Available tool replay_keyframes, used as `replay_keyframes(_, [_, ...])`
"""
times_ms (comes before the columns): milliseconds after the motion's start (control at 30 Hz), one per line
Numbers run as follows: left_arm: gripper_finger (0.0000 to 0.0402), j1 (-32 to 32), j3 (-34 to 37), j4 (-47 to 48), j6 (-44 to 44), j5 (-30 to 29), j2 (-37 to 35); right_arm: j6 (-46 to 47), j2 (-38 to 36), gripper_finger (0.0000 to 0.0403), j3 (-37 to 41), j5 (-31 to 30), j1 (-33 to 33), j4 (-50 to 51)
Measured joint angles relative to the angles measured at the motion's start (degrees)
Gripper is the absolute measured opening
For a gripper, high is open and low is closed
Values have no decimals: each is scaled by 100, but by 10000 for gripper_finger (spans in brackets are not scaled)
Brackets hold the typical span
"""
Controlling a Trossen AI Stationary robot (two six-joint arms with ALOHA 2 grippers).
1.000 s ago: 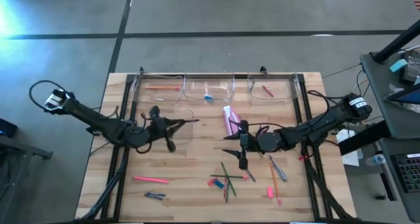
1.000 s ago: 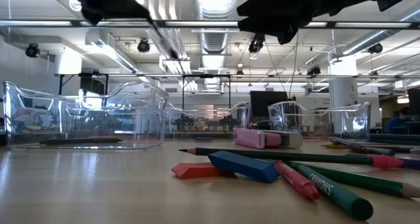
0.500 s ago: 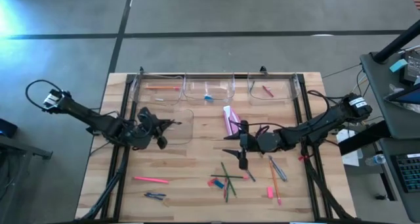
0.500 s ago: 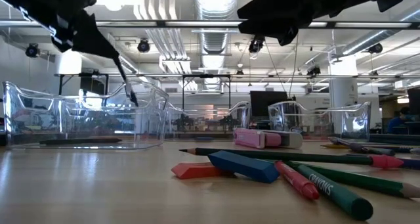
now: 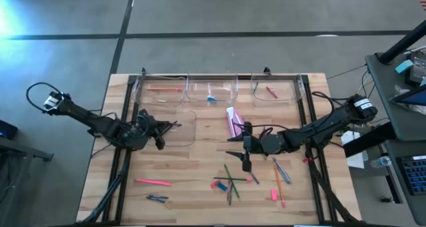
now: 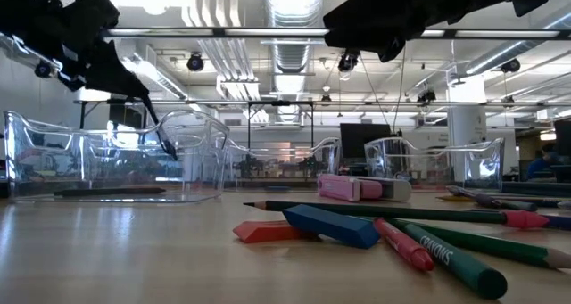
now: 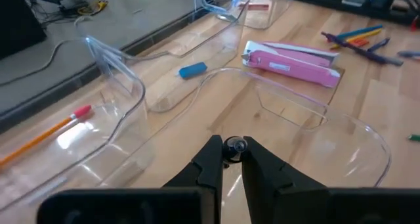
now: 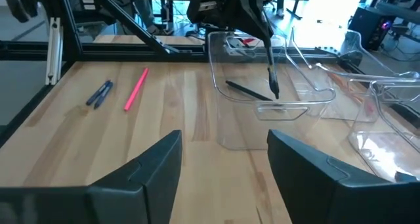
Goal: Sort crayons/erasers/pens/pencils in bins
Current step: Put the black pen into the bottom left transparent bin, then put the green pencil into the top left transparent bin
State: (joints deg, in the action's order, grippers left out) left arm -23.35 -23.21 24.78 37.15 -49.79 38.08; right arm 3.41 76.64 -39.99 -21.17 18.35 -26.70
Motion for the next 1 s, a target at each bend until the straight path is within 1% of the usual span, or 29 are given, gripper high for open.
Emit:
replay_keyframes(200, [20,4,486,-405,2,176,-543,1,0,215,2,-2,-33,0])
replay_keyframes(400, [24,8,802,-749,7,259,-831,1,2,215,2,-4,-94,37])
replay_keyframes(500, [46,11,920,-925,4,260,-860,2,2,215,7,-2,-116,106])
replay_keyframes(667, [95,11,924,-938,-2,258,-815,46,4,215,7,-2,-126,146])
replay_keyframes(867, [139,11,924,-1037,-26,182,-773,46,4,215,7,-2,-127,170])
replay_keyframes(933, [150,11,924,-1288,-198,113,-778,46,4,215,7,0,-128,196])
replay_keyframes(1000, [157,11,920,-1734,-580,111,-787,47,5,215,7,2,-142,217])
